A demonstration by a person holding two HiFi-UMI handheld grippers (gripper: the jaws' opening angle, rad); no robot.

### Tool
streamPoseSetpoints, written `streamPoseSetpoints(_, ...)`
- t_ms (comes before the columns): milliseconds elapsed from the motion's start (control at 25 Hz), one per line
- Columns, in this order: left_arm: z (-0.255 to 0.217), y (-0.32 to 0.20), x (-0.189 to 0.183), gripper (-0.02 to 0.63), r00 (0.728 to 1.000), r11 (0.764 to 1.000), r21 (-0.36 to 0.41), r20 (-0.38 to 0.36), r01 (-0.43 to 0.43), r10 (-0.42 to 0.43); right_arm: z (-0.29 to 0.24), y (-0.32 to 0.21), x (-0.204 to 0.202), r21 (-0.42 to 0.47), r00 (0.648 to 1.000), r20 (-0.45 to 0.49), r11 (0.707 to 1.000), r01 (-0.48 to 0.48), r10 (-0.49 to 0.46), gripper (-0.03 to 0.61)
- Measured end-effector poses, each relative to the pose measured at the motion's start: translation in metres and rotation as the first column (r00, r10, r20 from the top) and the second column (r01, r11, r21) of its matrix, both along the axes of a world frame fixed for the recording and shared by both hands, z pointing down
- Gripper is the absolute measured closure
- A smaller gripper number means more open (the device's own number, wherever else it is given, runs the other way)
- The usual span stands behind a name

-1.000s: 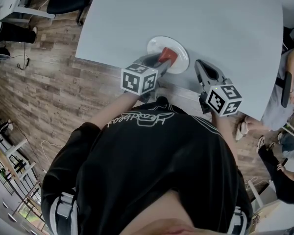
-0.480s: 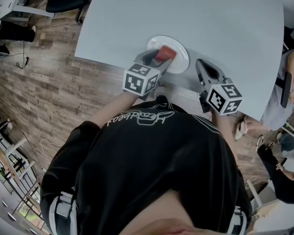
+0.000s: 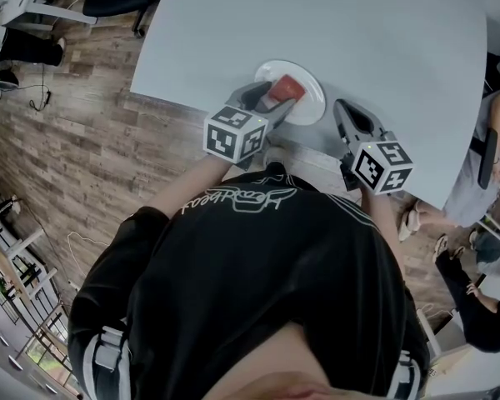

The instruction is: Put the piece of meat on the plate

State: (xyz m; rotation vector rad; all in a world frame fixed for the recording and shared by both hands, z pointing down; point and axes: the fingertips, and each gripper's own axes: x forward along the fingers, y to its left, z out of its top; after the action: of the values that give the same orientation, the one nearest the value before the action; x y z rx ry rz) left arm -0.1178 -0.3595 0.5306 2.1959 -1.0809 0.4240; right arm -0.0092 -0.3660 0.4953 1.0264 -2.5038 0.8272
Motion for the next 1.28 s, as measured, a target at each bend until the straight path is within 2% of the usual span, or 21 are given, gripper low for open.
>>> streamPoseSetpoints(240,-0.029,0.003,-0.005,0.367,0.988,0.999,0.035,-0.151,0.041,-0.035,-0.009,0.002,-0.011,0.017,0.999,0.013,0.999,0.047,-0.047,0.568)
streamPoseSetpoints(440,-0.056,0.014,-0.006,0.379,0.983,0.996,0.085,-0.182,0.038,-0.022,-0.017,0.008,-0.018,0.038,0.996,0.009,0.995,0.088,-0.088,0.568)
streamPoseSetpoints(520,-0.069,0.021,-0.007,0.422,0.980,0.994,0.094,-0.195,0.048,-0.029,-0.026,0.014,-0.020,0.050,0.994,0.013,0.993,0.106,-0.107,0.568)
streamPoseSetpoints(720,-0.103,0.055,0.006,0.582,0.972,0.988,0.150,-0.237,0.042,-0.006,-0.049,0.039,-0.020,0.083,0.987,0.025,0.984,0.157,-0.159,0.568)
streamPoseSetpoints(800,-0.114,0.073,0.014,0.604,0.968,0.984,0.173,-0.249,0.034,0.010,-0.056,0.053,-0.019,0.102,0.983,0.028,0.979,0.178,-0.181,0.568)
streamPoseSetpoints(1040,-0.145,0.132,0.038,0.606,0.957,0.977,0.212,-0.290,0.037,0.027,-0.087,0.103,-0.011,0.158,0.968,0.072,0.961,0.228,-0.242,0.568)
streamPoseSetpoints(1280,-0.152,0.184,0.062,0.606,0.946,0.976,0.192,-0.323,0.104,-0.037,-0.110,0.157,0.011,0.207,0.949,0.114,0.941,0.267,-0.295,0.568)
